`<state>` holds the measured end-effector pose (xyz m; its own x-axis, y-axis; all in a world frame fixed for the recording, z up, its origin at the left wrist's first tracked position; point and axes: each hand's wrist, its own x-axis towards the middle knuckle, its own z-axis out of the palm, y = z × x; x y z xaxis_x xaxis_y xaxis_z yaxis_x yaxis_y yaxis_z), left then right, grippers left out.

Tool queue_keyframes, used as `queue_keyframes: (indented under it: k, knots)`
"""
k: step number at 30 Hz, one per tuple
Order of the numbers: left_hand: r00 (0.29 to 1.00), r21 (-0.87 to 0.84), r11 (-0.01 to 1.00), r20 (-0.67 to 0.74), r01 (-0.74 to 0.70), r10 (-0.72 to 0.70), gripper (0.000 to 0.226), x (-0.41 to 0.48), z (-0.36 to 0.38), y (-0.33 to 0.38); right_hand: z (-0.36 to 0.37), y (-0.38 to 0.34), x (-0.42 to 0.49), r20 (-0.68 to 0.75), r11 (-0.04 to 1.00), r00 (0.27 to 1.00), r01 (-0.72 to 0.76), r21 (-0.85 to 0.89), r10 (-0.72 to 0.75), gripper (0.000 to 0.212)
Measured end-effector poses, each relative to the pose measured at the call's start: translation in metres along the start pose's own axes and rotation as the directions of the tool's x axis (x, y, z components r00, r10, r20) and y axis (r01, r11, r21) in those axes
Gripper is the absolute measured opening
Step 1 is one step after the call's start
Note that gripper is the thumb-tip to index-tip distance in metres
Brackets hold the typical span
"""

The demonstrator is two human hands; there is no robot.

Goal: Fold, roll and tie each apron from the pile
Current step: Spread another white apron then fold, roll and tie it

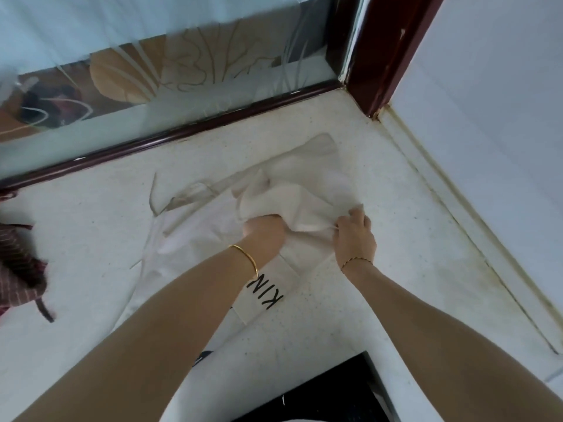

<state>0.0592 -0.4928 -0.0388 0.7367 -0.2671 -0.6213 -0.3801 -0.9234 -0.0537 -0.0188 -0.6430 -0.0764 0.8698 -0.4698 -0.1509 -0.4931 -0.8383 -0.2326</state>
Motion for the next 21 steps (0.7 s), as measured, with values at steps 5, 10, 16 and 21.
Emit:
queue_keyframes:
  k: [5, 10, 16, 21]
  knots:
    - [0.993, 0.116, 0.991, 0.111, -0.06, 0.047, 0.036, 0.012, 0.016, 0.01, -0.017, 0.01, -0.006, -0.188, 0.906, 0.933, -0.224, 0.359, 0.305, 0.022]
    - [0.974, 0.199, 0.976, 0.223, -0.087, 0.041, 0.074, 0.041, 0.045, 0.013, -0.042, 0.012, 0.013, 0.01, 0.479, 0.776, -0.399, 0.782, 0.631, 0.021]
    - [0.975, 0.284, 0.955, 0.223, -0.088, 0.024, 0.098, 0.017, 0.039, 0.017, -0.05, 0.002, 0.03, -0.036, 0.444, 0.83, -0.261, 0.857, 0.557, 0.026]
    - [0.968, 0.267, 0.962, 0.251, -0.065, -0.004, 0.1, 0.012, 0.025, 0.022, -0.054, 0.023, 0.02, -0.005, 0.677, 0.927, -0.271, 0.684, 0.376, 0.019]
